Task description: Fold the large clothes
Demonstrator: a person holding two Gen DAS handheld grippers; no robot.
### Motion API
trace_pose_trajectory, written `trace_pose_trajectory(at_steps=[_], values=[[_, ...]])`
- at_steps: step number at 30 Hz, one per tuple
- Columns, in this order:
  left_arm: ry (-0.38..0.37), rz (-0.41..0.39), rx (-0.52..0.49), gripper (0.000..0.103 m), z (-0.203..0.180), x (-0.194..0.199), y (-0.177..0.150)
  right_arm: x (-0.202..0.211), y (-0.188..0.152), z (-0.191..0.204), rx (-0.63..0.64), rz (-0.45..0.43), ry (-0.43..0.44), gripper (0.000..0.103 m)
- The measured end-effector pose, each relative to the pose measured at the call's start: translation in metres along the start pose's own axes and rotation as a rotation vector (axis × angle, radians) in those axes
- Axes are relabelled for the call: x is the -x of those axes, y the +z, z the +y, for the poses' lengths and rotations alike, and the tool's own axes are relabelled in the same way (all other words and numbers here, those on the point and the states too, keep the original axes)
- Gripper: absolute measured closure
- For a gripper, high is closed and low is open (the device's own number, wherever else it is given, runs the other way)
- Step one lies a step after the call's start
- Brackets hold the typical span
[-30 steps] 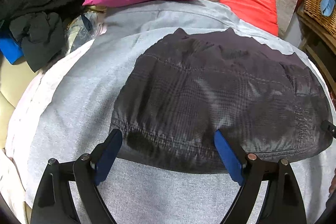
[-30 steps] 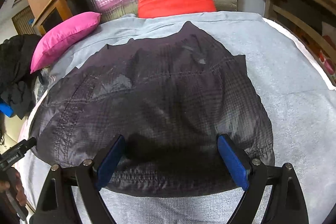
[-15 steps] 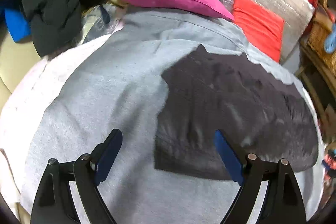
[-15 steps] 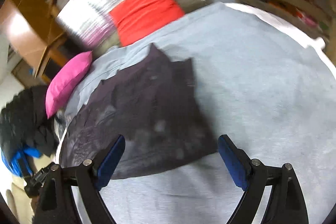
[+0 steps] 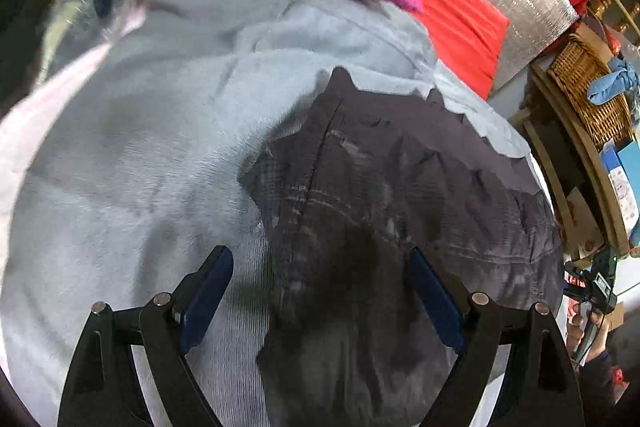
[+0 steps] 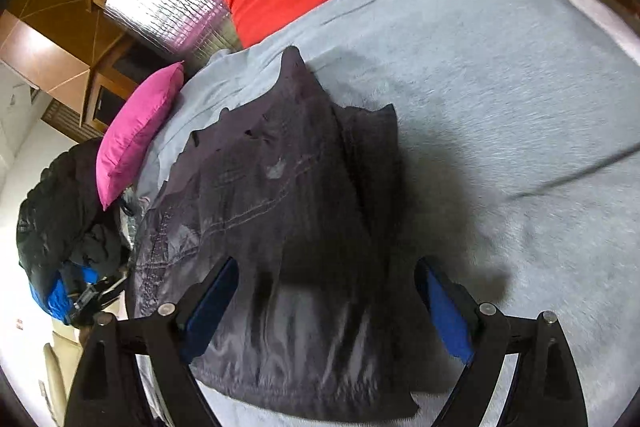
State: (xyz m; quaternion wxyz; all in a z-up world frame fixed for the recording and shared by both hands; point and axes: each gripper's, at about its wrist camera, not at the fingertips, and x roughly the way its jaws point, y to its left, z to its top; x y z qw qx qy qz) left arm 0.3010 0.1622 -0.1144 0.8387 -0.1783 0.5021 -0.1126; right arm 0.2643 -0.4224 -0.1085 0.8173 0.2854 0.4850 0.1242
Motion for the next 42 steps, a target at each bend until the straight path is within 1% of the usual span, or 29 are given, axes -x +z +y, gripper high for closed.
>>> trace_pose_trajectory(at_steps=[2, 3, 4, 6, 7, 8, 9, 10, 11, 12, 13, 14, 16, 20, 22, 24, 26, 28, 30, 31, 32, 34, 35, 36, 37, 38, 39, 40, 42], values=[[-0.01, 0.031, 0.007, 0.014, 0.003, -0.011, 0.001, -0.008, 0.003, 0.001, 0.012, 0.023, 0.023, 0.011], [-0.008, 0.039, 0.006, 0.017, 0.002, -0.016, 0.0, -0.014, 0.005, 0.002, 0.022, 0.039, 0.02, 0.011], [-0.007, 0.045, -0.002, 0.026, 0.0, -0.02, 0.0, -0.021, 0.007, 0.003, 0.034, 0.063, 0.005, 0.011], [-0.022, 0.067, 0.002, 0.037, -0.002, -0.029, 0.0, -0.031, 0.01, 0.006, 0.043, 0.082, -0.003, 0.013], [-0.015, 0.062, 0.001, 0.047, -0.005, -0.032, 0.001, -0.034, 0.011, 0.009, 0.052, 0.086, 0.01, 0.02], [-0.015, 0.064, -0.007, 0.053, -0.007, -0.034, 0.002, -0.039, 0.013, 0.013, 0.07, 0.099, 0.012, 0.029], [-0.005, 0.069, -0.021, 0.063, -0.013, -0.035, 0.003, -0.043, 0.015, 0.016, 0.078, 0.108, -0.003, 0.034], [0.014, 0.067, -0.036, 0.071, -0.019, -0.035, 0.004, -0.047, 0.016, 0.019, 0.074, 0.125, -0.005, 0.048], [0.029, 0.064, -0.049, 0.075, -0.024, -0.033, 0.004, -0.047, 0.017, 0.021, 0.079, 0.128, -0.007, 0.061], [0.053, 0.055, -0.07, 0.081, -0.031, -0.029, 0.004, -0.045, 0.017, 0.025, 0.09, 0.124, -0.014, 0.066], [0.084, 0.04, -0.091, 0.082, -0.039, -0.022, 0.005, -0.041, 0.017, 0.029, 0.096, 0.117, -0.017, 0.075], [0.097, 0.026, -0.097, 0.085, -0.044, -0.016, 0.006, -0.034, 0.018, 0.033, 0.101, 0.106, -0.017, 0.079], [0.1, -0.011, -0.106, 0.087, -0.053, 0.0, 0.009, -0.018, 0.018, 0.05, 0.13, 0.079, -0.023, 0.082], [0.074, -0.106, -0.142, 0.087, -0.08, 0.049, 0.014, 0.018, 0.024, 0.094, 0.219, 0.035, -0.023, 0.086], [0.07, -0.168, -0.195, 0.087, -0.104, 0.082, 0.01, 0.044, 0.025, 0.12, 0.272, -0.001, -0.01, 0.087], [0.049, -0.212, -0.212, 0.087, -0.118, 0.11, 0.001, 0.068, 0.022, 0.134, 0.303, -0.031, 0.004, 0.087], [0.029, -0.241, -0.225, 0.087, -0.124, 0.133, -0.013, 0.094, 0.013, 0.143, 0.332, -0.055, 0.009, 0.087], [0.012, -0.261, -0.233, 0.087, -0.125, 0.147, -0.032, 0.117, -0.004, 0.141, 0.353, -0.078, 0.0, 0.087], [-0.008, -0.259, -0.223, 0.087, -0.116, 0.152, -0.052, 0.128, -0.023, 0.131, 0.354, -0.083, -0.005, 0.087], [-0.01, -0.239, -0.208, 0.086, -0.11, 0.144, -0.068, 0.131, -0.036, 0.12, 0.344, -0.079, -0.008, 0.087], [-0.005, -0.22, -0.203, 0.086, -0.108, 0.133, -0.074, 0.13, -0.045, 0.111, 0.335, -0.073, -0.009, 0.087], [0.026, -0.125, -0.16, 0.081, -0.092, 0.094, -0.099, 0.115, -0.07, 0.079, 0.265, -0.033, -0.006, 0.086], [0.055, -0.088, -0.138, 0.079, -0.085, 0.081, -0.107, 0.107, -0.079, 0.066, 0.235, -0.008, -0.009, 0.081], [0.153, -0.019, -0.106, 0.068, -0.071, 0.056, -0.119, 0.095, -0.091, 0.05, 0.203, 0.028, -0.025, 0.079], [0.193, 0.007, -0.093, 0.048, -0.063, 0.044, -0.126, 0.081, -0.101, 0.035, 0.169, 0.058, -0.066, 0.071], [0.192, -0.023, -0.075, 0.043, -0.054, 0.043, -0.132, 0.071, -0.112, 0.019, 0.13, 0.064, -0.108, 0.055], [0.186, -0.046, -0.064, 0.038, -0.051, 0.047, -0.135, 0.068, -0.121, 0.008, 0.09, 0.055, -0.099, 0.044], [0.192, -0.048, -0.052, 0.037, -0.048, 0.054, -0.135, 0.07, -0.127, 0.001, 0.04, 0.041, -0.071, 0.034], [0.206, -0.06, -0.08, 0.037, -0.051, 0.069, -0.133, 0.08, -0.134, -0.001, 0.018, 0.015, -0.036, 0.034]])
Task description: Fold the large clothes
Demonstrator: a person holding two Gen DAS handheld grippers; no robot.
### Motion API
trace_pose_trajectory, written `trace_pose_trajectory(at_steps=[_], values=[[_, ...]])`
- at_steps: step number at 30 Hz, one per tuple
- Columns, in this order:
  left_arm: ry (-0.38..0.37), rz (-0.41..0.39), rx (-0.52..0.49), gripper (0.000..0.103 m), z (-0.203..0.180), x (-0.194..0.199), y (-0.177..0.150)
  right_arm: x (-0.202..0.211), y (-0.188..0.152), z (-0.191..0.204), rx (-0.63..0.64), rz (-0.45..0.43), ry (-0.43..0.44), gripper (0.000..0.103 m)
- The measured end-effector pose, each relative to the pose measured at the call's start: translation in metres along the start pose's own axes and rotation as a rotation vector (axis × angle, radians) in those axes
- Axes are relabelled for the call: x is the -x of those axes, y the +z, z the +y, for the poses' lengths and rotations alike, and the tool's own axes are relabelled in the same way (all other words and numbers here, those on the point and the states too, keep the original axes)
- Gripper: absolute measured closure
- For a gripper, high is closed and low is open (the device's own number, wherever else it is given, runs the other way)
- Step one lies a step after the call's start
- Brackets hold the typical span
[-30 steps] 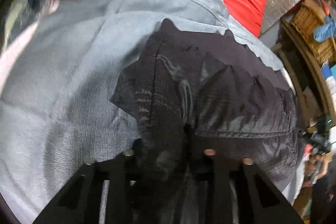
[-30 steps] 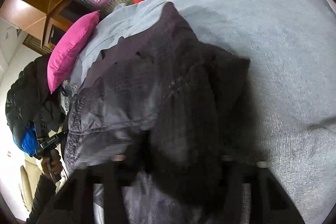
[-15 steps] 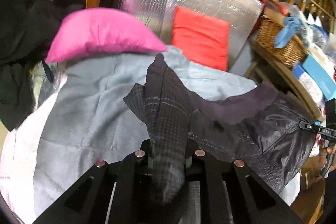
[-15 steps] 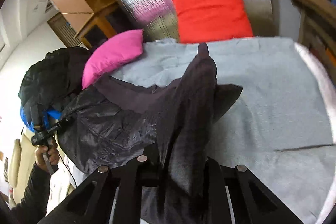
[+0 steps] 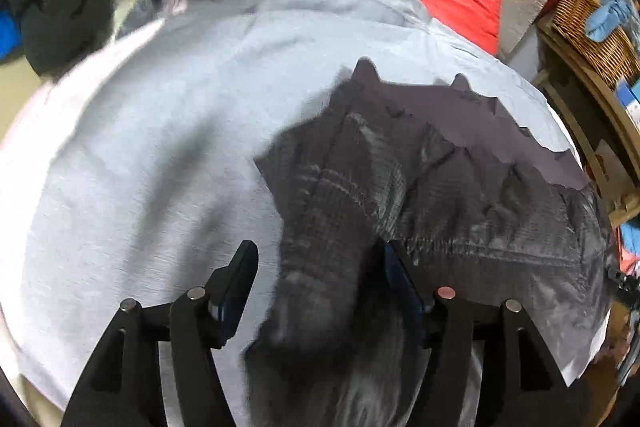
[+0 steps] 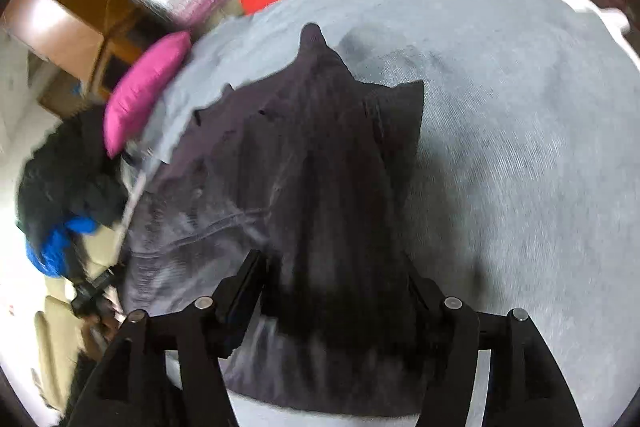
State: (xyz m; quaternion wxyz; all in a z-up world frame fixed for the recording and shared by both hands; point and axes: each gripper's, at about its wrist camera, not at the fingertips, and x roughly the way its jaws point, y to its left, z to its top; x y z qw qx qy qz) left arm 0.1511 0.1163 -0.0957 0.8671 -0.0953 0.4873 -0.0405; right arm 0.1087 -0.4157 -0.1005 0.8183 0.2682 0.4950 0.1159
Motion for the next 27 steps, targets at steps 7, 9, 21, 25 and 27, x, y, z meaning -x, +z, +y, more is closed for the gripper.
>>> trace_pose_trajectory(at_steps=[7, 9, 21, 25, 27], values=[[0.051, -0.149, -0.049, 0.032, -0.001, 0.046, 0.016, 0.047, 0.028, 0.02, 0.075, -0.13, -0.059, 0.034], [0.043, -0.146, -0.078, 0.032, -0.008, 0.04, 0.02, 0.045, 0.039, 0.029, 0.106, -0.129, -0.058, 0.034], [-0.062, 0.046, -0.113, 0.032, -0.034, -0.046, 0.085, -0.037, 0.113, 0.036, 0.181, 0.043, -0.127, 0.035], [-0.027, 0.149, -0.103, 0.076, -0.036, -0.083, 0.093, -0.049, 0.114, 0.031, 0.185, 0.09, -0.13, 0.061], [-0.026, 0.124, -0.115, 0.091, -0.038, -0.081, 0.094, -0.057, 0.116, 0.033, 0.201, 0.11, -0.158, 0.088]])
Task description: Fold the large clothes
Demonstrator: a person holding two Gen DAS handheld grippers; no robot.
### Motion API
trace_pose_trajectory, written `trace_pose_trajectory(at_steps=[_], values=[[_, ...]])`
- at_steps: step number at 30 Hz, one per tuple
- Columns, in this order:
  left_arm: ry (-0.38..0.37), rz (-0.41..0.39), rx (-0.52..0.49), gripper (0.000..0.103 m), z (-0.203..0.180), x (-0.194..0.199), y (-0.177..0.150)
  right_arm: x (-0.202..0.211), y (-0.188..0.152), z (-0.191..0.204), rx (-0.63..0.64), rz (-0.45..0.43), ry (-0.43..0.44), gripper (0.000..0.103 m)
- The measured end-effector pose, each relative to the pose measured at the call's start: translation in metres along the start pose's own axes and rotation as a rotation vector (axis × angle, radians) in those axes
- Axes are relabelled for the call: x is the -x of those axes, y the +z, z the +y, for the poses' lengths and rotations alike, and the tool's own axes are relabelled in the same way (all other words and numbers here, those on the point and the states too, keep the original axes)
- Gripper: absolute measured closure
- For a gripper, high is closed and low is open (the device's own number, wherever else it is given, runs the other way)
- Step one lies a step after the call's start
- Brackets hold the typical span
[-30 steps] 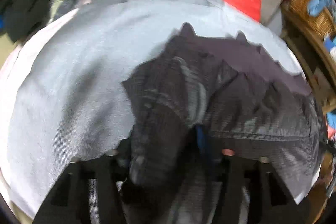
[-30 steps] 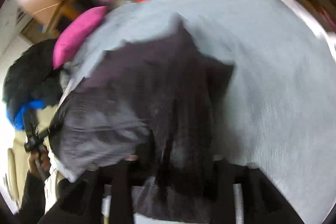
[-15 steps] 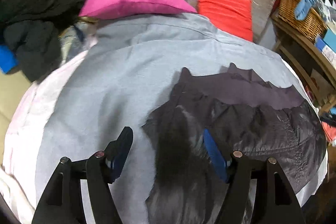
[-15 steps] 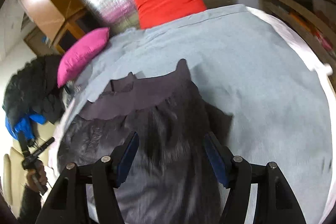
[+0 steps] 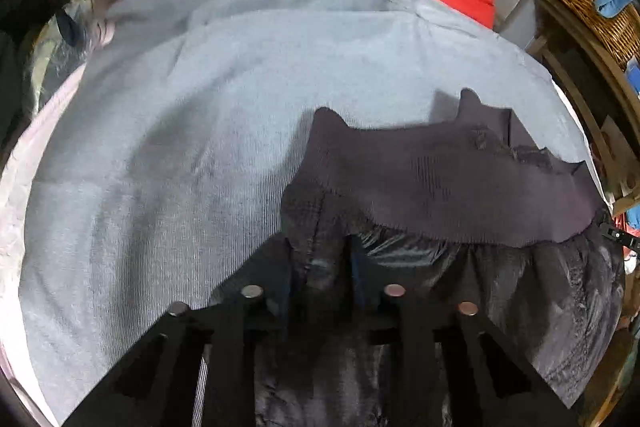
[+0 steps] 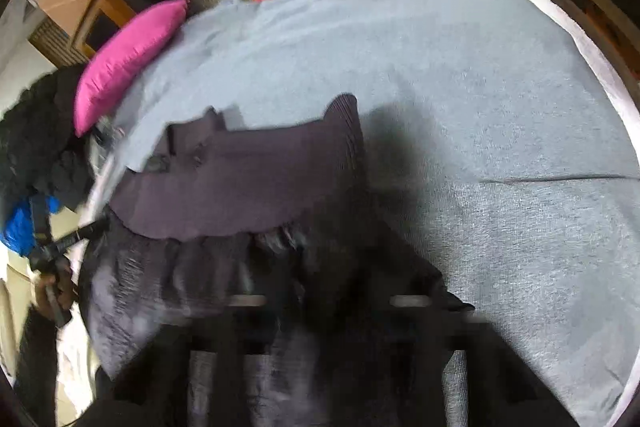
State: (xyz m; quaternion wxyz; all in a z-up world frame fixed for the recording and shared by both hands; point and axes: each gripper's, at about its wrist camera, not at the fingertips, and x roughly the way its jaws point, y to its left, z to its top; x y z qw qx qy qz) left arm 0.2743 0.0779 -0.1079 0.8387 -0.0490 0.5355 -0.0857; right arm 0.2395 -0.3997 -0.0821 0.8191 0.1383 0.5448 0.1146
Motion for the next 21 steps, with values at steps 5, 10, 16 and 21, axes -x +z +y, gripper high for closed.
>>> trace_pose_trajectory(at_steps=[5, 10, 16, 21], values=[[0.035, -0.118, -0.004, 0.093, -0.005, 0.017, -0.005, 0.033, 0.004, 0.015, 0.08, -0.123, -0.054, 0.096], [0.103, -0.083, -0.008, 0.083, -0.014, 0.0, -0.014, 0.0, -0.012, -0.001, 0.011, -0.086, -0.127, 0.096], [0.135, -0.216, 0.021, 0.052, -0.013, 0.072, -0.032, 0.022, -0.03, 0.0, -0.077, -0.156, -0.138, 0.071], [0.17, -0.345, 0.017, 0.036, -0.023, 0.129, -0.077, 0.09, -0.066, 0.032, -0.042, -0.339, -0.109, 0.03]])
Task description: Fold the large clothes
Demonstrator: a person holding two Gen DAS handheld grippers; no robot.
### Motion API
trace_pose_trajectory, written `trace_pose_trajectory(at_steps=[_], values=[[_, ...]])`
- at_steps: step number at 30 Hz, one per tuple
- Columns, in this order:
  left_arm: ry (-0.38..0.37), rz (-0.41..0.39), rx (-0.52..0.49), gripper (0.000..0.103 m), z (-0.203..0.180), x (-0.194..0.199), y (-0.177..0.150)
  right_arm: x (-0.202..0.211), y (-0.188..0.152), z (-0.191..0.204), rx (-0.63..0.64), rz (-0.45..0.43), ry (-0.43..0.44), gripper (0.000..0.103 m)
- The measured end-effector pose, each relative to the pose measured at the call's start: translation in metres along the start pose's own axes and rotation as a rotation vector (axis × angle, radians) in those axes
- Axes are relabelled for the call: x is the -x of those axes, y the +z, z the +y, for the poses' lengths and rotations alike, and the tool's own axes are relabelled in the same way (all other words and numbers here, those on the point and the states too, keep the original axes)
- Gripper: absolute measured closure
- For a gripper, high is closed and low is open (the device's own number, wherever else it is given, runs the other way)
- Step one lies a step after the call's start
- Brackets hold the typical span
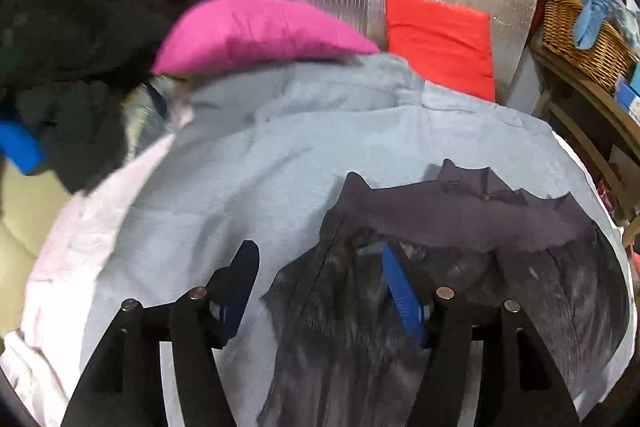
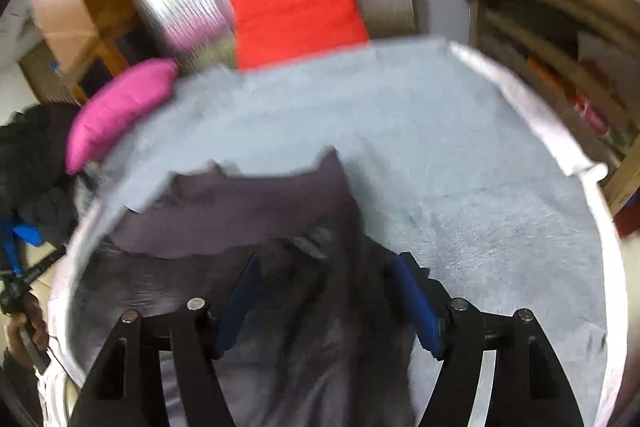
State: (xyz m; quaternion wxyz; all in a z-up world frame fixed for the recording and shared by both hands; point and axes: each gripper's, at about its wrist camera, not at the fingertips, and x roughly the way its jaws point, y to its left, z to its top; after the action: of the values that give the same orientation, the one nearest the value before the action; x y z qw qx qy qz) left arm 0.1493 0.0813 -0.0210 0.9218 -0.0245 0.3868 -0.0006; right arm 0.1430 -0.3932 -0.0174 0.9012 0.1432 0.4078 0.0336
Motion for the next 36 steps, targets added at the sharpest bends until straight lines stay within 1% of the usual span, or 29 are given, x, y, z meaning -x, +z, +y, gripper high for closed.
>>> trace_pose_trajectory(at_steps=[1, 2, 3, 4, 5, 6, 8, 9, 10, 12, 15, 19, 23, 25, 27, 29, 31, 34, 36], values=[[0.002, -0.002, 0.009, 0.034, -0.001, 0.008, -0.007, 0.018, -0.013, 0.006, -0.015, -0.042, 0.053, 0.03], [0.003, 0.002, 0.016, 0.034, -0.001, 0.007, -0.009, 0.027, -0.021, 0.009, -0.024, -0.056, 0.095, 0.03], [-0.001, 0.011, 0.03, 0.033, -0.003, 0.014, -0.021, 0.032, -0.035, 0.014, -0.03, -0.054, 0.151, 0.03], [-0.008, 0.017, 0.044, 0.033, -0.004, 0.015, -0.028, 0.033, -0.049, 0.017, -0.038, -0.041, 0.184, 0.03], [-0.011, 0.024, 0.054, 0.033, -0.007, 0.016, -0.037, 0.029, -0.058, 0.015, -0.046, -0.028, 0.194, 0.03], [-0.014, 0.039, 0.053, 0.032, -0.011, 0.015, -0.045, 0.024, -0.068, 0.013, -0.055, -0.013, 0.189, 0.03], [-0.018, 0.059, 0.05, 0.032, -0.015, 0.015, -0.058, 0.007, -0.084, 0.0, -0.093, 0.03, 0.133, 0.03], [-0.022, 0.078, 0.051, 0.032, -0.017, 0.011, -0.066, -0.002, -0.091, -0.009, -0.124, 0.052, 0.123, 0.03], [-0.023, 0.095, 0.048, 0.032, -0.019, 0.007, -0.071, -0.008, -0.097, -0.018, -0.149, 0.057, 0.137, 0.03], [-0.018, 0.12, 0.055, 0.032, -0.021, 0.001, -0.08, -0.011, -0.1, -0.022, -0.154, 0.05, 0.142, 0.03], [-0.014, 0.137, 0.065, 0.032, -0.021, -0.005, -0.09, -0.013, -0.1, -0.02, -0.132, 0.05, 0.11, 0.03], [-0.014, 0.13, 0.054, 0.032, -0.023, -0.004, -0.093, -0.013, -0.103, -0.022, -0.137, 0.046, 0.097, 0.03], [-0.015, 0.13, 0.058, 0.032, -0.021, -0.007, -0.093, -0.01, -0.097, -0.013, -0.154, 0.054, 0.08, 0.03], [-0.01, 0.13, 0.049, 0.032, -0.023, -0.008, -0.095, 0.002, -0.094, -0.01, -0.173, 0.021, 0.083, 0.03], [-0.007, 0.13, 0.04, 0.032, -0.024, -0.01, -0.096, 0.01, -0.094, -0.006, -0.158, -0.009, 0.083, 0.03], [-0.006, 0.127, 0.041, 0.031, -0.024, -0.01, -0.096, 0.007, -0.099, -0.008, -0.153, -0.001, 0.072, 0.03], [-0.001, 0.127, 0.036, 0.031, -0.025, -0.01, -0.096, -0.006, -0.106, -0.015, -0.159, 0.032, 0.081, 0.03], [0.002, 0.129, 0.041, 0.031, -0.025, -0.008, -0.095, -0.001, -0.102, -0.013, -0.175, 0.02, 0.073, 0.03], [-0.003, 0.127, 0.052, 0.031, -0.025, -0.001, -0.095, 0.007, -0.099, -0.009, -0.176, 0.001, 0.085, 0.03]])
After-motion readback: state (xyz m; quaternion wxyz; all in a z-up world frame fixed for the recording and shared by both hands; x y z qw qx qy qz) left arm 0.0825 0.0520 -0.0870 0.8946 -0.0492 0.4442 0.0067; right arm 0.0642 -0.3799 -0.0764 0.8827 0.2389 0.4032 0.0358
